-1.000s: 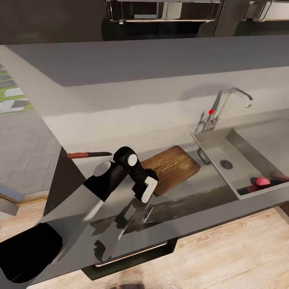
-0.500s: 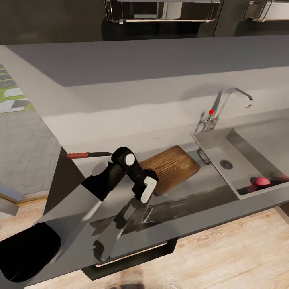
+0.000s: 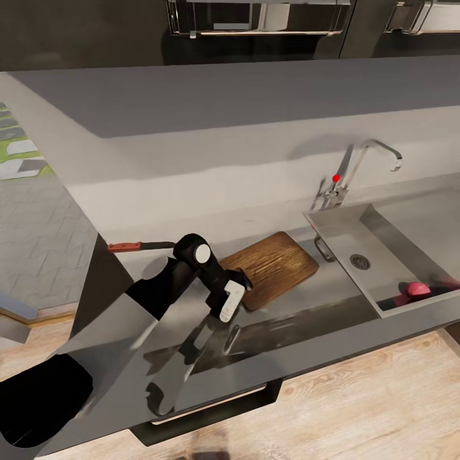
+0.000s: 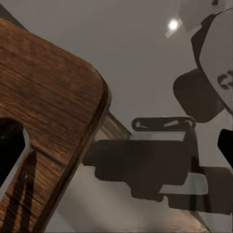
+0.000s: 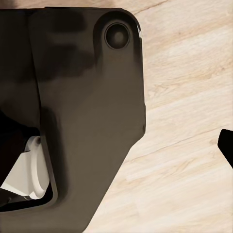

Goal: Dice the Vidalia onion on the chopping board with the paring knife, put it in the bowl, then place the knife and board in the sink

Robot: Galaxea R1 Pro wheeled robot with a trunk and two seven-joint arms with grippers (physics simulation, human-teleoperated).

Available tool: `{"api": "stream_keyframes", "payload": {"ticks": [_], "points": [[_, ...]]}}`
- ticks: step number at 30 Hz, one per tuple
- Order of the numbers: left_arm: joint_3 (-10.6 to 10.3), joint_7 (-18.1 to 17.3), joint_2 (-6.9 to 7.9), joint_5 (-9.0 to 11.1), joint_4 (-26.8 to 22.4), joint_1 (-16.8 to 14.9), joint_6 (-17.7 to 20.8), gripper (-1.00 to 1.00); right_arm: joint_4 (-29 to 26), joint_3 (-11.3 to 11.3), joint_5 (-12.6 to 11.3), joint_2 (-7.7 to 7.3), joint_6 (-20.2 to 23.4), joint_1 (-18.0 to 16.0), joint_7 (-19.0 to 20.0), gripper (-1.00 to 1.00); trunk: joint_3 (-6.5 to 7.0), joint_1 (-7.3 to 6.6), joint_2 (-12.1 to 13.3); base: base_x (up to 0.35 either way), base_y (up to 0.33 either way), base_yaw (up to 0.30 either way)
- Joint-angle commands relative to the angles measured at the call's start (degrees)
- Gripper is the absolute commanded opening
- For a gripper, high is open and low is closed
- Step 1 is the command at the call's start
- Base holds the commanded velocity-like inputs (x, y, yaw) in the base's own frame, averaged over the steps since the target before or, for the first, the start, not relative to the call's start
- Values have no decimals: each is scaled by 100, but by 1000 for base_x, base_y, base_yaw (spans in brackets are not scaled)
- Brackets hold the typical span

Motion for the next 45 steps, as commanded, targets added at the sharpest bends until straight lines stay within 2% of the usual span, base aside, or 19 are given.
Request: {"api": "stream_keyframes", "payload": {"ticks": [1,12,13,18,24,45], "points": [[-3,-15,7,-18,-5,-4,-4,100,4,-8,14,2,-17,-3,-20,100,-9,3,-9,0,0,0],[6,-15,100,-6,-22,-4,-8,100,4,-10,24,-3,-17,-3,-35,100,-9,3,-9,0,0,0],[6,-16,121,82,-34,-4,-12,100,4,-7,25,-13,-14,-3,-37,100,-9,3,-9,0,0,0],[6,-16,207,232,-101,-4,-11,100,4,-5,30,-75,-13,-3,-43,100,-9,3,-9,0,0,0],[6,-15,303,309,-223,-4,-1,100,4,4,29,-193,-15,-3,-41,100,-9,3,-9,0,0,0],[6,-8,328,319,-241,-4,3,100,8,5,23,-209,-8,-3,-29,100,-9,3,-9,0,0,0]]}}
